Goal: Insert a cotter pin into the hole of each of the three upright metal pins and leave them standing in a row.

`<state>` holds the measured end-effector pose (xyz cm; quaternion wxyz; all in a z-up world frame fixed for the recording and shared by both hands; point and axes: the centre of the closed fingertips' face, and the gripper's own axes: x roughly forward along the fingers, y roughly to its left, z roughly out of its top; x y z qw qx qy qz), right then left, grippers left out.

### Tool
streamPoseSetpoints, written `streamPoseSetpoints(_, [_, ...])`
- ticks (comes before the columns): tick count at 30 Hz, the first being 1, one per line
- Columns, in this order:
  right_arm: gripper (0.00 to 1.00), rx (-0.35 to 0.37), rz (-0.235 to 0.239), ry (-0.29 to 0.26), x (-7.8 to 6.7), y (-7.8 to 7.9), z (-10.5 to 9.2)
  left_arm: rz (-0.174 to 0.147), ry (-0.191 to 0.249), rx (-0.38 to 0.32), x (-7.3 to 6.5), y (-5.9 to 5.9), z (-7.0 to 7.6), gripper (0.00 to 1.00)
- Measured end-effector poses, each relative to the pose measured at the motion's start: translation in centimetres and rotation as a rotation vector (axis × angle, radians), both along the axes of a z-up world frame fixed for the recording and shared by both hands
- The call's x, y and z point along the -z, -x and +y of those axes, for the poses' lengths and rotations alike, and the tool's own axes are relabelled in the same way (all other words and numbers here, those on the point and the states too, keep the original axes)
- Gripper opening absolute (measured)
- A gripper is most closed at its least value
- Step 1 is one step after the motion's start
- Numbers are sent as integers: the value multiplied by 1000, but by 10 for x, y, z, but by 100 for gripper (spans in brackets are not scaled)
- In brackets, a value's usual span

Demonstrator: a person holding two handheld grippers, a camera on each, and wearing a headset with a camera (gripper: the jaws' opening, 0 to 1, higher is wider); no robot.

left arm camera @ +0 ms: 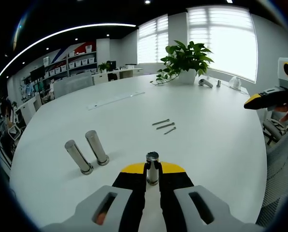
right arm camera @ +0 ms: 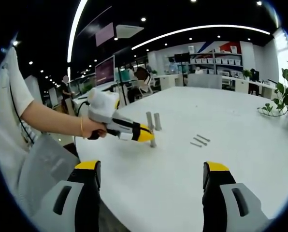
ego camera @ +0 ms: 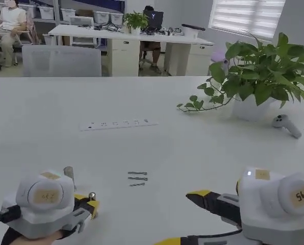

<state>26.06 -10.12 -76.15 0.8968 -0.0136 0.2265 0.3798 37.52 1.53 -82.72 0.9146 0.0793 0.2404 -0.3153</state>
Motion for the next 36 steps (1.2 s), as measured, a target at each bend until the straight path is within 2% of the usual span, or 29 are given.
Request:
streamPoseSetpoints(3, [88, 4, 4, 3, 1, 0, -1, 3, 1, -3, 1, -1, 0, 8])
streamPoseSetpoints(14, [86, 4, 4, 6, 2, -4, -3, 11, -2, 3, 1, 2, 2, 21])
streamPoseSetpoints(19, [80, 1, 0, 8, 1, -9, -3, 7, 20, 3, -5, 6, 5, 28])
streamPoseSetpoints(24, [72, -3, -8, 8, -2, -19, -4, -6, 43, 6, -13, 10, 8, 35])
streamPoseSetpoints(28, [66, -18, -7, 47, -1, -29, -6, -26, 20, 25, -16, 16, 11, 39])
streamPoseSetpoints(32, [60, -37, -14, 71, -3, -40, -6, -32, 18, 36, -19, 22, 16, 43])
streamPoseSetpoints(36, [57, -65, -15, 103, -2, -52, -4, -35, 36, 23, -23, 26, 22, 46])
